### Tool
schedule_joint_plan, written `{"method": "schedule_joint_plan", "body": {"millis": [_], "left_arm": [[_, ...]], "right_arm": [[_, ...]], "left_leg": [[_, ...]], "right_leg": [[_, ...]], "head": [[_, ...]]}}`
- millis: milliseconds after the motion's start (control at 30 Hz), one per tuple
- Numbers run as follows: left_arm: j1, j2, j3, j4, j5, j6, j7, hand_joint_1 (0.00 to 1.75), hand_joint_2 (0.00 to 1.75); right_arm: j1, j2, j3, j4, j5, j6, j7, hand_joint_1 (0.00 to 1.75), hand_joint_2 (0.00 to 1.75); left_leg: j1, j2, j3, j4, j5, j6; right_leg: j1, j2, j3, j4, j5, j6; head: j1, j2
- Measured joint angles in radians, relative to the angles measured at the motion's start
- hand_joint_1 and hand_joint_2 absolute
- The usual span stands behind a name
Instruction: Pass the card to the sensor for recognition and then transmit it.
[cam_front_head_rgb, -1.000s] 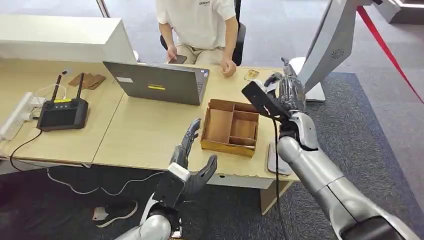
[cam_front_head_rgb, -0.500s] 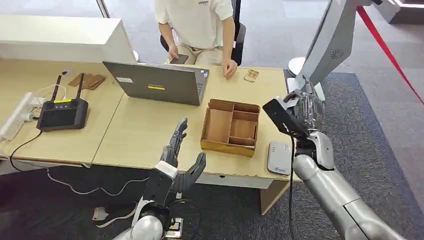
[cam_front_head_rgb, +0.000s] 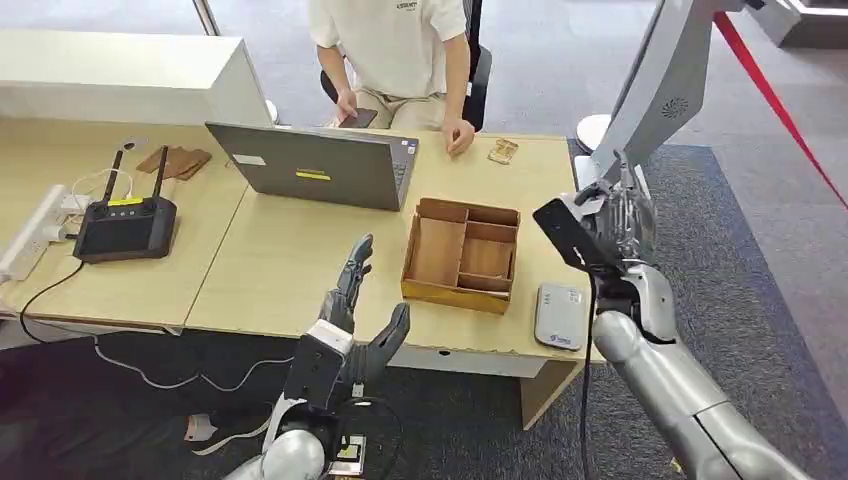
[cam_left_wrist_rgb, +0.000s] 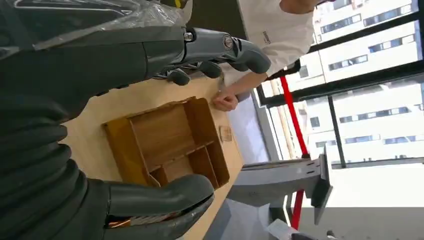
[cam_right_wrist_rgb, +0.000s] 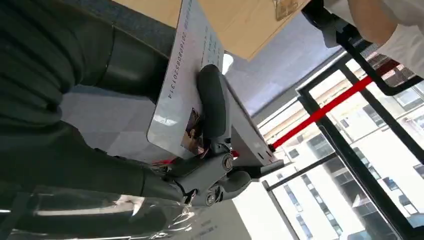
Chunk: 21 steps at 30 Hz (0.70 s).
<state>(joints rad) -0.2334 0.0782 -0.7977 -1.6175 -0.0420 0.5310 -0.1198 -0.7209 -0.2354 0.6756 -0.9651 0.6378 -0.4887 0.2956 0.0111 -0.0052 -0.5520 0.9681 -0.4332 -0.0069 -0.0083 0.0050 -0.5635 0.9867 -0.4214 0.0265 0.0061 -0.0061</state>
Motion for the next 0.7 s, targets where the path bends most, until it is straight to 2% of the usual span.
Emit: {"method": "schedule_joint_plan", "body": {"millis": [200,700], "left_arm": [[-0.004,0.000,0.000,0.000,0.016,0.000,-0.013,0.00,1.75],[-0.011,0.000,0.001,0.000,0.024,0.000,-0.022,0.00,1.75]], "right_arm": [[0.004,0.000,0.004,0.005,0.081,0.055,0.021,1.75,1.75],[0.036,0.005,0.029,0.128,0.110,0.110,0.006,1.75,1.75]], "left_leg": [[0.000,0.000,0.000,0.000,0.000,0.000],[0.000,0.000,0.000,0.000,0.000,0.000]], "right_leg": [[0.000,0.000,0.000,0.000,0.000,0.000],[0.000,0.000,0.000,0.000,0.000,0.000]], "head": [[0.000,0.000],[0.000,0.000]]}}
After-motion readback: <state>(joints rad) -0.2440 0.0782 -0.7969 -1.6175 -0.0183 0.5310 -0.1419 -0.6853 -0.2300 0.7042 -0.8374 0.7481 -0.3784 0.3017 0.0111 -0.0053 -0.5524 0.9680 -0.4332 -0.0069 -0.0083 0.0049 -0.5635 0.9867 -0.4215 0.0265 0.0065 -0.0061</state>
